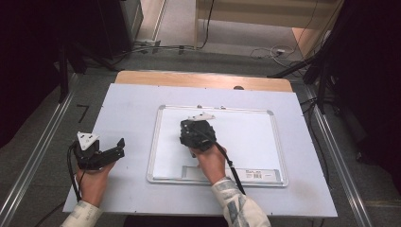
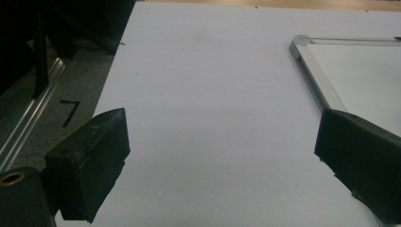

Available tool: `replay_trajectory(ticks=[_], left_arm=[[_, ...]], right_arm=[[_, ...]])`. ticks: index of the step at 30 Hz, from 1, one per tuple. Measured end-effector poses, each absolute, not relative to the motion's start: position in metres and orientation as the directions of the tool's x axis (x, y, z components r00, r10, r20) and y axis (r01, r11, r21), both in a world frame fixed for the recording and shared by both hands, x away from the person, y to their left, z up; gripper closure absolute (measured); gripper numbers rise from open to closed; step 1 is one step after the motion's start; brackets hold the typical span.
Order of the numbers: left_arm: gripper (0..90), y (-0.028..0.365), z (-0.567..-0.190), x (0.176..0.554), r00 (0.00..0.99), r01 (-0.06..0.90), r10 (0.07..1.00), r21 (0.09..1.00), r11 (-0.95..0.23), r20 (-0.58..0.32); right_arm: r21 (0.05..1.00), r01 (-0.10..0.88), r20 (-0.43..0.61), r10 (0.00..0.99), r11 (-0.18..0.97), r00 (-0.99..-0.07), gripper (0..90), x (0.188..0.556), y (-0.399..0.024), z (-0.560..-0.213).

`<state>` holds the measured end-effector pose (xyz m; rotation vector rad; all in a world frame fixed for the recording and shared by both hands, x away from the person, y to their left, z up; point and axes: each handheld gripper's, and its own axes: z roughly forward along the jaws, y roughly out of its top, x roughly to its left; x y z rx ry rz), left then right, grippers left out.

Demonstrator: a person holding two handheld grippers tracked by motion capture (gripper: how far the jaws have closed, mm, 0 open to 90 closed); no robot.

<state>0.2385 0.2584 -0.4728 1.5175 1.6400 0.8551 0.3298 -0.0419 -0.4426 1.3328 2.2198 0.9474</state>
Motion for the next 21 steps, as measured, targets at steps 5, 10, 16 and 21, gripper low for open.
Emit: replay_trajectory(ticks=[5,10,16,21], left_arm=[[4.6,0.259,-0.473,0.239,-0.039,0.510,0.996,0.856,0.084,-0.074],[4.5,0.258,-0.473,0.239,-0.039,0.509,0.997,0.857,0.082,-0.073],[4.6,0.258,-0.473,0.239,-0.036,0.512,0.997,0.855,0.079,-0.070],[4.6,0.258,-0.473,0.239,-0.038,0.511,0.997,0.856,0.080,-0.071]], right_arm=[[0.720,0.629,0.010,0.902,0.292,-0.431,38.1,0.330,-0.074,-0.441],[0.721,0.637,-0.001,0.919,0.273,-0.393,38.1,0.331,-0.101,-0.440],[0.725,0.639,-0.011,0.931,0.258,-0.364,38.1,0.330,-0.124,-0.441],[0.725,0.646,-0.009,0.940,0.241,-0.340,38.1,0.331,-0.142,-0.441]])
